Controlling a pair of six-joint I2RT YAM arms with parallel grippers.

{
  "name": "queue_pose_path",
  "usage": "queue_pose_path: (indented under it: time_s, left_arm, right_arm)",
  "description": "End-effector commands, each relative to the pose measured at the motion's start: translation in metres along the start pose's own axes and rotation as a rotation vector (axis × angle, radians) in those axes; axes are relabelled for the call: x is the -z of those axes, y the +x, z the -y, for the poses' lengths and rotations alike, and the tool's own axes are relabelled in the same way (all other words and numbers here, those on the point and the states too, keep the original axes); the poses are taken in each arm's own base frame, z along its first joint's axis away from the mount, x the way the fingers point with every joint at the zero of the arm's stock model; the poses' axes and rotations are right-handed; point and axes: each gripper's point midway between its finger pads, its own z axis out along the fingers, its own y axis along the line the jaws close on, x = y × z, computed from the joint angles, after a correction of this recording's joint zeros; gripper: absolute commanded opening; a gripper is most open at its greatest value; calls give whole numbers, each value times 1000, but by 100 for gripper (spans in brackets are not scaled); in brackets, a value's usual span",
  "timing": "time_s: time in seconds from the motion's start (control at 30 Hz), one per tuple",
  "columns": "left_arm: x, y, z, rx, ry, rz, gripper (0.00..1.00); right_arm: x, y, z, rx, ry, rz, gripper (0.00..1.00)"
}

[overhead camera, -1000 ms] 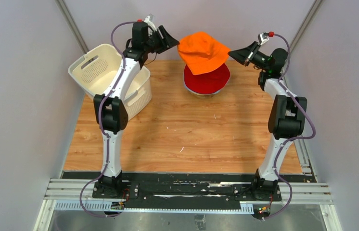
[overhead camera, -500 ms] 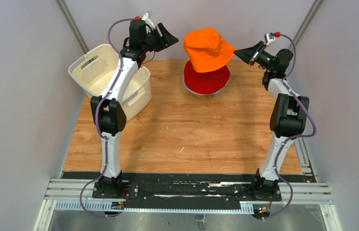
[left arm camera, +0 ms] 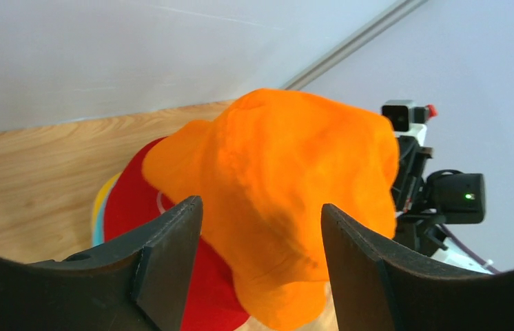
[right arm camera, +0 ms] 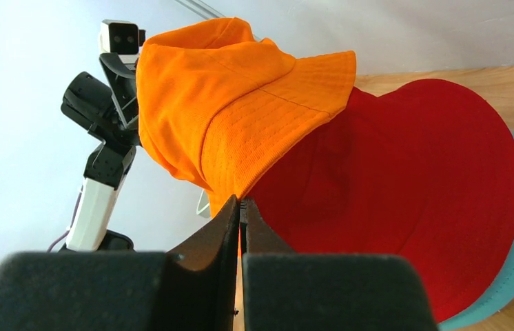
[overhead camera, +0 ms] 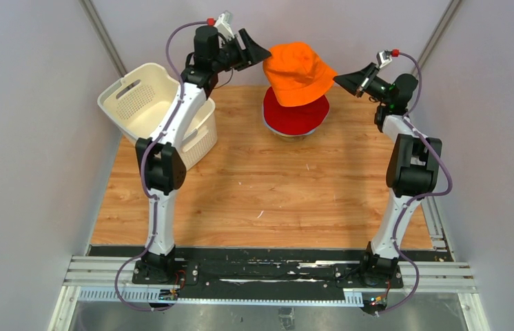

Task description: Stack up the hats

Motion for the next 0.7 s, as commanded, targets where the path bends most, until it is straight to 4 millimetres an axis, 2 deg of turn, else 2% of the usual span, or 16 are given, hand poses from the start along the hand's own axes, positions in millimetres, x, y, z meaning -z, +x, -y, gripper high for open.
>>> queue_pose_path:
  time_s: [0.0,0.13,0.33,0.43,0.67]
  left_arm:
    - [-11,1,31,-24,111,-1,68]
    - [-14,8,31,-25,107,-12,61]
    - [-12,7,31,-32,92,-11,30]
    - [-8,-1,35,-47,85,15,19]
    - [-4,-22,50,-70,92,70,17]
  right_arm:
    - [10,-6,-9,53,-25,6,1]
    - [11,-6,-10,54,-28,7,0]
    - [12,-7,-10,46,-36,11,1]
    - [12,-6,-9,45,-41,12,1]
    - [9,-3,-8,37,-47,2,1]
